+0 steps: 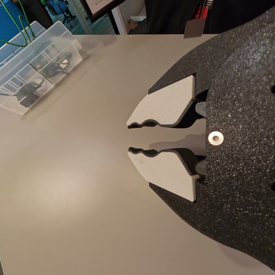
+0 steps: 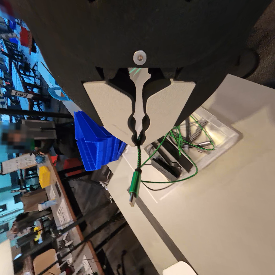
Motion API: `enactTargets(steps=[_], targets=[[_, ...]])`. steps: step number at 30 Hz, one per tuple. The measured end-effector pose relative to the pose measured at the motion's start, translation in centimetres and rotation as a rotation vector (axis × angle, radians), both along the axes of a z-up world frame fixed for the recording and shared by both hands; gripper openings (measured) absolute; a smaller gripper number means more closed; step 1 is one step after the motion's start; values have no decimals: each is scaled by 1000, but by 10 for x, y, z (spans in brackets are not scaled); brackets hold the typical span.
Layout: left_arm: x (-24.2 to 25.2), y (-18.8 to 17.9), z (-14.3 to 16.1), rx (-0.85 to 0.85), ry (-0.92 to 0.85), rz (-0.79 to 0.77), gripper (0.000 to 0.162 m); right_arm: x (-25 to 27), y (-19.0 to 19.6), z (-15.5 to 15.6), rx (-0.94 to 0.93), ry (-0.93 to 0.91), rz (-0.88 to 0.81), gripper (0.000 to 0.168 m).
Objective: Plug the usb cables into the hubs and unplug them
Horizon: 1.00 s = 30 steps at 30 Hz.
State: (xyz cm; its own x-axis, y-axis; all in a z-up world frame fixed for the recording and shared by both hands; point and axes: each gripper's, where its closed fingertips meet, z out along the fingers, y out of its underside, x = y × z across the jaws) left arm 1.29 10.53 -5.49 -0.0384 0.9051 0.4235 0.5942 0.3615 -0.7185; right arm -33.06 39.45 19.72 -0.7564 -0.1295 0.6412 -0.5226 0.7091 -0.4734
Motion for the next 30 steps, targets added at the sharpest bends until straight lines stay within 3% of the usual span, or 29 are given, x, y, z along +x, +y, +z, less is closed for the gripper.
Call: enactTargets(steps=[4,12,18,23,30], targets=[[1,-1,-2,4,-6,4,26,-22,14,-18,40,-32,-6,2],[-2,2,-8,4,-26,-6,26,-11,8,-163,324,-261,138,2],[-2,3,-13,6,-39,-8,26,13,-17,-234,432,-336,192,3],[-1,2,-13,5,-39,-6,26,28,-27,-220,358,-389,246,40],[-6,3,3,-57,34,-8,26,45,-25,-149,65,-456,283,52]])
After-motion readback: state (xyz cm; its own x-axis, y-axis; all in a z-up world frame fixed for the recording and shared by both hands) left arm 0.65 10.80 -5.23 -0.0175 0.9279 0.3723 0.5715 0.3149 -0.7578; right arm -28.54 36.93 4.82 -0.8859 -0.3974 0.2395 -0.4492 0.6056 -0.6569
